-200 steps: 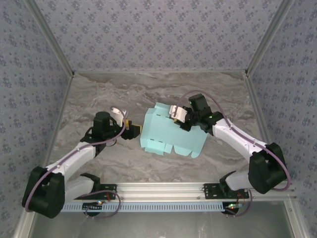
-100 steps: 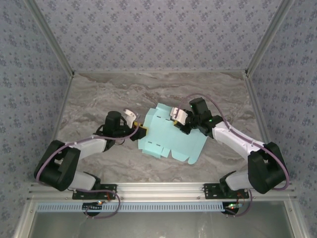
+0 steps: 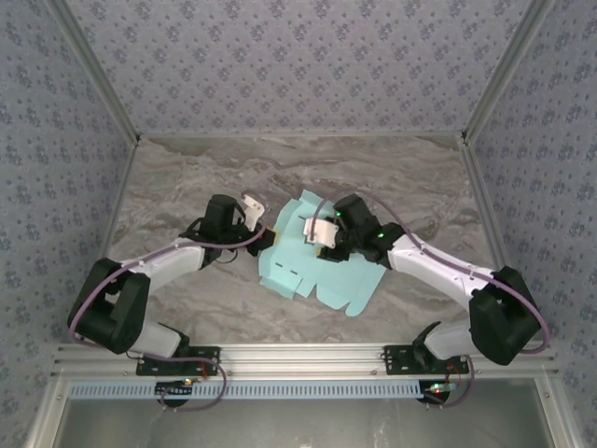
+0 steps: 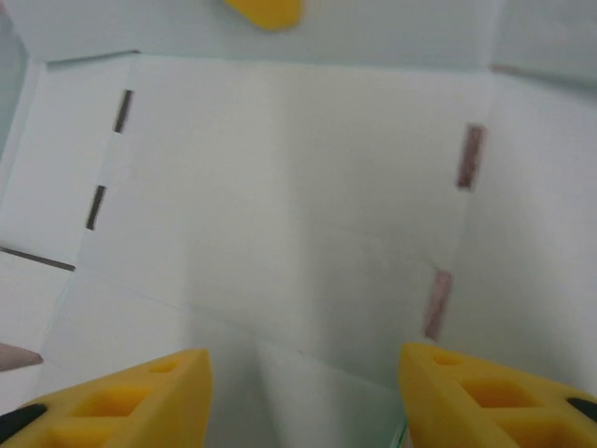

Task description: Fold the paper box

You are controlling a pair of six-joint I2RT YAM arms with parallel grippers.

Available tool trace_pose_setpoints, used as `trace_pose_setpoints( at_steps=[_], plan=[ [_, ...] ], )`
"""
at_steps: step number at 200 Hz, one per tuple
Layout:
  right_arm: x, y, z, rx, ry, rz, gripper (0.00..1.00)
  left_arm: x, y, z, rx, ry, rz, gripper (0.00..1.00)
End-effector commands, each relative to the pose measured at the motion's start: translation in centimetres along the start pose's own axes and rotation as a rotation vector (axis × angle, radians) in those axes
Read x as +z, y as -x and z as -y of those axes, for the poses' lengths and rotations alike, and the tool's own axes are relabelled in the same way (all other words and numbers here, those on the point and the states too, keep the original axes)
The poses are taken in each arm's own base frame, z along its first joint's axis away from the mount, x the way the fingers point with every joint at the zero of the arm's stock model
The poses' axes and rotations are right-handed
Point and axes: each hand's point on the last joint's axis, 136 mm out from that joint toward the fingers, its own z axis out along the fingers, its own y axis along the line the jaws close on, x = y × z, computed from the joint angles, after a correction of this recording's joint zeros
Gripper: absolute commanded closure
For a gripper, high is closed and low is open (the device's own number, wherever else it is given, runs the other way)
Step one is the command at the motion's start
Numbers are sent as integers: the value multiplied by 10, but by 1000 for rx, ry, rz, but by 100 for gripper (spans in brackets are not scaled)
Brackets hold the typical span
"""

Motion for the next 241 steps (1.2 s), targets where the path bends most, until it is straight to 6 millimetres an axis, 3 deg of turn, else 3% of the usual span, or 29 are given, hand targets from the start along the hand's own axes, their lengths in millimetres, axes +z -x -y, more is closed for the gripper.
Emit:
trace_pose_setpoints(
  at_steps=[1, 19, 45, 73, 87, 110, 145, 182, 218, 241],
  plan=[
    [-15, -20, -24, -86, 43, -161, 42, -13, 21, 14, 6, -13, -9, 98],
    [-20, -25, -23, -75, 5, -166, 42, -17, 24, 15, -16, -10, -12, 99],
    [-31, -24, -14, -41, -46, -151, 31, -25, 26, 20, -12, -10, -7, 99],
    [-46, -20, -5, 12, -71, -102, 31, -33, 22, 16, 13, 46, -47, 99],
    [-54, -9, -15, -16, -24, -35, 29, -35, 20, 12, 2, 67, -65, 99],
    [-58, 13, -50, -156, 77, 77, 28, -35, 22, 9, -57, 79, -68, 99],
    [-35, 25, -90, -278, 117, 91, 27, -39, 31, 12, -166, 37, -40, 97],
    [5, 28, -92, -248, -17, 84, 26, -43, 34, 15, -182, 23, -39, 97],
    [34, 23, -102, -190, 0, 61, 25, -41, 31, 15, -199, 7, -56, 97],
    [48, 18, -90, -148, -104, 26, 25, -39, 30, 17, -214, -10, -61, 97]
  ],
)
